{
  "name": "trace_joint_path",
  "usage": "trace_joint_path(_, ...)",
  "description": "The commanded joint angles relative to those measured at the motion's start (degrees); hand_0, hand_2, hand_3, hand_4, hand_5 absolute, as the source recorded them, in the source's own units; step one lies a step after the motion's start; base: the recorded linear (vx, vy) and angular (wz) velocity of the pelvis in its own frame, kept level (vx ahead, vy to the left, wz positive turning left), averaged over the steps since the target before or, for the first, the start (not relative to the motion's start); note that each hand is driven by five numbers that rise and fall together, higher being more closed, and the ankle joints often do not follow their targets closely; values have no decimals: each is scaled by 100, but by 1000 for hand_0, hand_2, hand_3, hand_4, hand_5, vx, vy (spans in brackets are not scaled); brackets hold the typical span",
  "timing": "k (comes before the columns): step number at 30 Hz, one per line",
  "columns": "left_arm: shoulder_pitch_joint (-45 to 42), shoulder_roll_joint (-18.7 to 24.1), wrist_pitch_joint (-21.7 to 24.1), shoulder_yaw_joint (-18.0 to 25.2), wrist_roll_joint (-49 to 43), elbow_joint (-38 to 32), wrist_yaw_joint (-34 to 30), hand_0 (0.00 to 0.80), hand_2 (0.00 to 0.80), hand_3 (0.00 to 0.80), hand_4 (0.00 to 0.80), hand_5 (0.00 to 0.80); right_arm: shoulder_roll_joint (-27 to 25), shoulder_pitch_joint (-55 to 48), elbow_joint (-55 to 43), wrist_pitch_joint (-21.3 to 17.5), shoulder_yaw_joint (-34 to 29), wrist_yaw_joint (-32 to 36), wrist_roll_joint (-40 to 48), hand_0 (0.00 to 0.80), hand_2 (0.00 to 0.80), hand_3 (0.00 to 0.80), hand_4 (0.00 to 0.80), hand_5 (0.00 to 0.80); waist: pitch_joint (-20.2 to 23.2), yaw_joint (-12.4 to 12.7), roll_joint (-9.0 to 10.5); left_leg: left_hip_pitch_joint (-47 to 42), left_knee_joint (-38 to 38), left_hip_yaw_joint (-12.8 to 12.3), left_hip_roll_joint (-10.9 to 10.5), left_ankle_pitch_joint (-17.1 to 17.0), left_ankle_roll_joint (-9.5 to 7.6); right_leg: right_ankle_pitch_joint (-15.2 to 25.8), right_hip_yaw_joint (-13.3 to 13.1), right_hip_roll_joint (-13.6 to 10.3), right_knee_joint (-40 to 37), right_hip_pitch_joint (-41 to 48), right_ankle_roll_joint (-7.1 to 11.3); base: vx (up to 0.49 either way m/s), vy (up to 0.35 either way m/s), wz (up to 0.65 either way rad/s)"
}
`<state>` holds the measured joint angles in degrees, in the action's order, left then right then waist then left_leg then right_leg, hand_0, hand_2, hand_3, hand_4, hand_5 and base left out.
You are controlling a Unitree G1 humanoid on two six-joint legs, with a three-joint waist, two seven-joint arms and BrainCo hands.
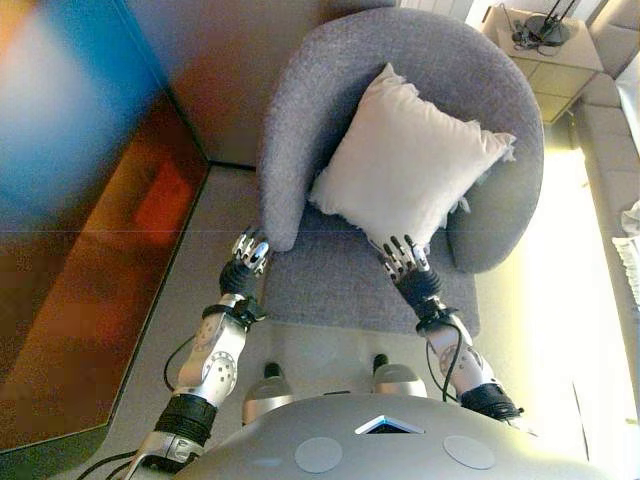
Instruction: Pick up the cushion and take it to the sofa
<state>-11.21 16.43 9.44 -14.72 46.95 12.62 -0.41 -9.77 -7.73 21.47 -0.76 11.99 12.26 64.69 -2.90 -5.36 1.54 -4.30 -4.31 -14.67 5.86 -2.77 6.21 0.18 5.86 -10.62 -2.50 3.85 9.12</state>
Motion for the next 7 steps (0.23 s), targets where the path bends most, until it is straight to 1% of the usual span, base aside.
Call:
trace_joint_path(1, 224, 34, 433, 7, -50, -281, -147, 0, 0, 0, 0, 0, 2, 374, -134, -75, -91, 175, -93, 0, 0, 0, 0, 0, -120, 82, -49, 13, 573, 137, 19, 556, -163, 628, 217, 93, -16, -566, 152, 0, 0, 0)
trace_joint_path(7, 220, 41, 417, 41, -71, -273, -226, 0, 0, 0, 0, 0, -8, 337, -149, -56, -74, 185, -219, 0, 0, 0, 0, 0, -138, 98, -22, 15, 555, 138, 13, 549, -172, 636, 215, 105, -26, -566, 157, 0, 0, 0)
